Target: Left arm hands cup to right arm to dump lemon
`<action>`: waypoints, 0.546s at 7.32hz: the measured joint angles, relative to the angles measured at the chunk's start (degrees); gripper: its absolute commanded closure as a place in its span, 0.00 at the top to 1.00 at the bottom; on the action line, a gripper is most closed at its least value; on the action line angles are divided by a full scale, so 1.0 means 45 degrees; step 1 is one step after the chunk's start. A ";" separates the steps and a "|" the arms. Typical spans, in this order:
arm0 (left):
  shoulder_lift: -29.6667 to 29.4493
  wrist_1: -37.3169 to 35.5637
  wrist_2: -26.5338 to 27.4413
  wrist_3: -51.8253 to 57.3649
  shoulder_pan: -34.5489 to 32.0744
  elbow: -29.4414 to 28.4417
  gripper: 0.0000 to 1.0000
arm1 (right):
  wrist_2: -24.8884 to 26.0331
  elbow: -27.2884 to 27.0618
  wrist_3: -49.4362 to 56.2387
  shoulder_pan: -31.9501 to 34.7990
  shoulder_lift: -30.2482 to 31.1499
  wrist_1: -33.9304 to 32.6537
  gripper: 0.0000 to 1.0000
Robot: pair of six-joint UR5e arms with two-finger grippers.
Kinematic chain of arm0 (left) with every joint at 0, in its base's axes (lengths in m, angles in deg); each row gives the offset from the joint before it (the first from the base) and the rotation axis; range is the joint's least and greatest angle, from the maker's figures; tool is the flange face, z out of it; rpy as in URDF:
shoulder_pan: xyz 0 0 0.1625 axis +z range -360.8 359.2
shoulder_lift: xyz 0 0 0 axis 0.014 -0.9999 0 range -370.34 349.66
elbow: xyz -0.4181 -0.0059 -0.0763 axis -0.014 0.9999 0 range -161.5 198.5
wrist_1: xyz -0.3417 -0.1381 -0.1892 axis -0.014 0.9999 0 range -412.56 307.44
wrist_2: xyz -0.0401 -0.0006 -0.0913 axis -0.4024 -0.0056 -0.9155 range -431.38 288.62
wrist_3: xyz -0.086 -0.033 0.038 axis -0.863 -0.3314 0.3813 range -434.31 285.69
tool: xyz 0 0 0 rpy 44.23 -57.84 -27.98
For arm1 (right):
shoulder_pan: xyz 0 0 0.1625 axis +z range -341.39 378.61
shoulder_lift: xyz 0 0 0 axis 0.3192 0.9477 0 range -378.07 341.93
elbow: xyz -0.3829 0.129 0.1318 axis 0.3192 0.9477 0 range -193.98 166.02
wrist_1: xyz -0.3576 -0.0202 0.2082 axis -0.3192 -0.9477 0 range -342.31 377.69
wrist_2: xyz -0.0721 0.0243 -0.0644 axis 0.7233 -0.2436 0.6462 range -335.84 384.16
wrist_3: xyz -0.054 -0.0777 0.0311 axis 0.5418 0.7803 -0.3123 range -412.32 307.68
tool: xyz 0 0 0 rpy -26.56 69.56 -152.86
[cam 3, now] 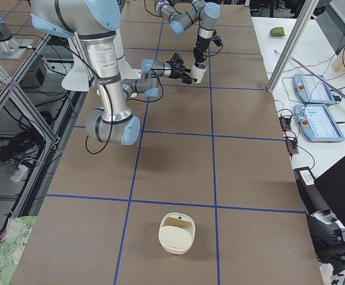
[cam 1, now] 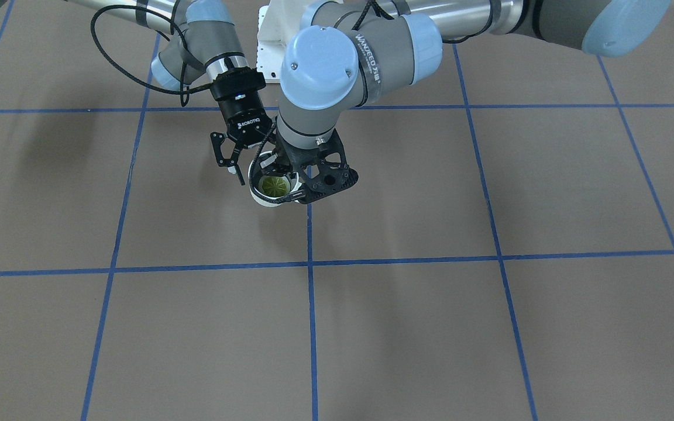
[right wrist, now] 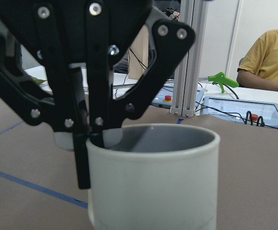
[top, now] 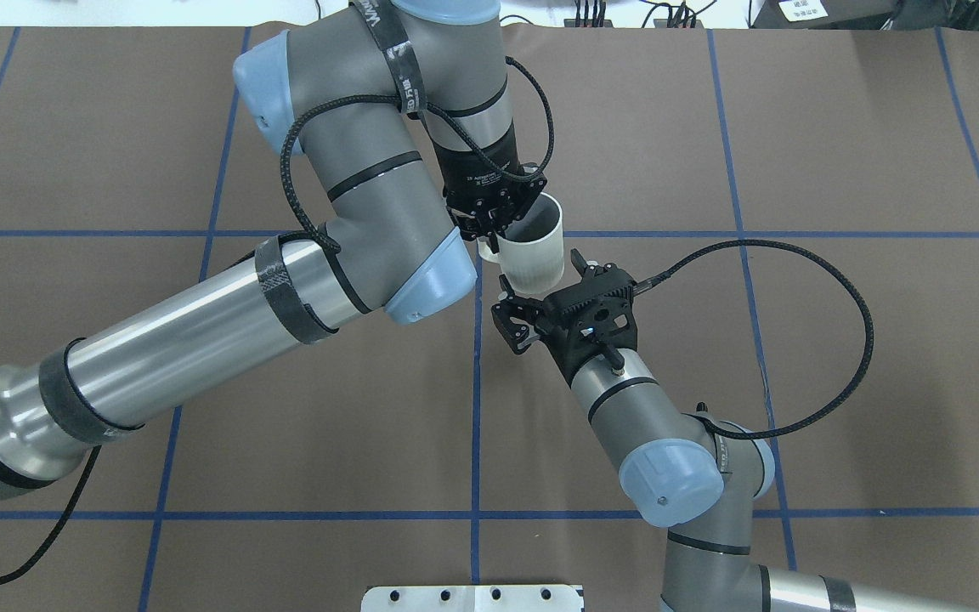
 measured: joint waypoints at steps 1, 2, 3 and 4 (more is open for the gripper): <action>0.0006 -0.0038 0.0003 -0.0001 0.0066 0.0010 0.00 | -0.0003 0.0011 0.0002 0.0035 -0.0007 0.0000 0.98; 0.0005 -0.0063 0.0002 -0.0002 0.0105 0.0053 0.00 | -0.0004 0.0026 0.0003 0.0068 -0.0015 0.0002 0.98; 0.0022 -0.0092 0.0002 -0.0001 0.0152 0.0159 0.00 | -0.0001 0.0047 0.0003 0.0094 -0.0018 0.0003 0.98; 0.0032 -0.0118 -0.0001 -0.0001 0.0215 0.0276 0.00 | 0.0002 0.0067 0.0003 0.0095 -0.0020 0.0000 0.98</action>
